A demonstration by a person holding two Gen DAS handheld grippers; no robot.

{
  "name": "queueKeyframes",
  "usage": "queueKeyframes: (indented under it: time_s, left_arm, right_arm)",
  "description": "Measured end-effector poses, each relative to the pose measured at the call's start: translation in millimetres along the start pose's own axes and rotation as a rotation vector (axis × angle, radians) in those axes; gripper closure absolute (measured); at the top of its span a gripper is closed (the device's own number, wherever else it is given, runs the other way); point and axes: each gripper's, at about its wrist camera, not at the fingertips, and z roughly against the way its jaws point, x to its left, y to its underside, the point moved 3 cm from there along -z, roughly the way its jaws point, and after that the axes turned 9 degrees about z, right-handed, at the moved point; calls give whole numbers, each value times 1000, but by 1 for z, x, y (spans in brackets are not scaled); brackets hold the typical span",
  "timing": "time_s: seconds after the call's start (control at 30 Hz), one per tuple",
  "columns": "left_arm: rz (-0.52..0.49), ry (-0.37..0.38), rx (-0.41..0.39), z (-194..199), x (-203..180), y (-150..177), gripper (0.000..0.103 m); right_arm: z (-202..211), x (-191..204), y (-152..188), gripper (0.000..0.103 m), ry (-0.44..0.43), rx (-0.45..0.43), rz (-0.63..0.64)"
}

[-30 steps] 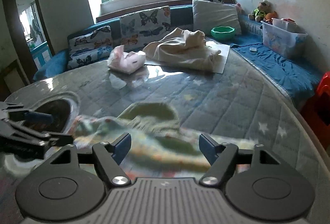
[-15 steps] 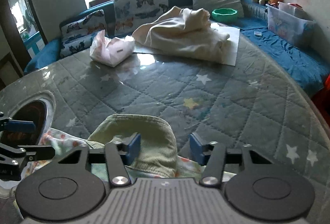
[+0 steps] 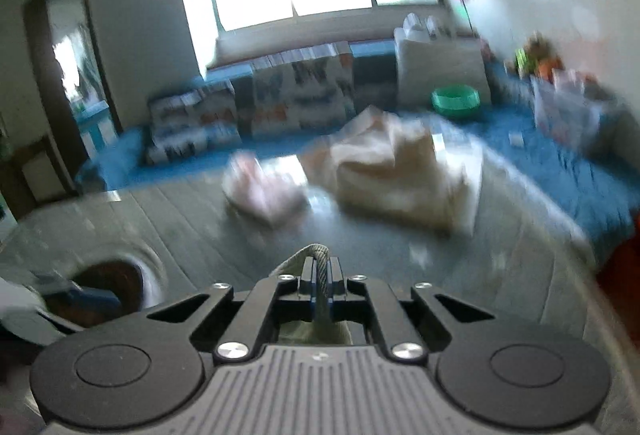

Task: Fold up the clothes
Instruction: 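Grasp the blanket's folded edge with the right gripper and lift it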

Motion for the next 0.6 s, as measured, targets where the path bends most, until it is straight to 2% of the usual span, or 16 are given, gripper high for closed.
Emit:
queueKeyframes:
  time_s: [0.2,0.33,0.43,0.6]
  left_arm:
    - [38,-1,-61,27,12,-12,16]
    - [56,-7,-93,41,23,-16,14]
    - [65,-15,-97,44,29,-15,14]
    - [64,-15,-84,45,31,-8,14]
  right_arm:
    - [79,31,-57,99,-40,-249,79]
    - [127,52,-63,99,-82,-339,152]
    - [137,60,-46,99,-98,-299,173]
    - [119,57,-7,99,-59,-116,171]
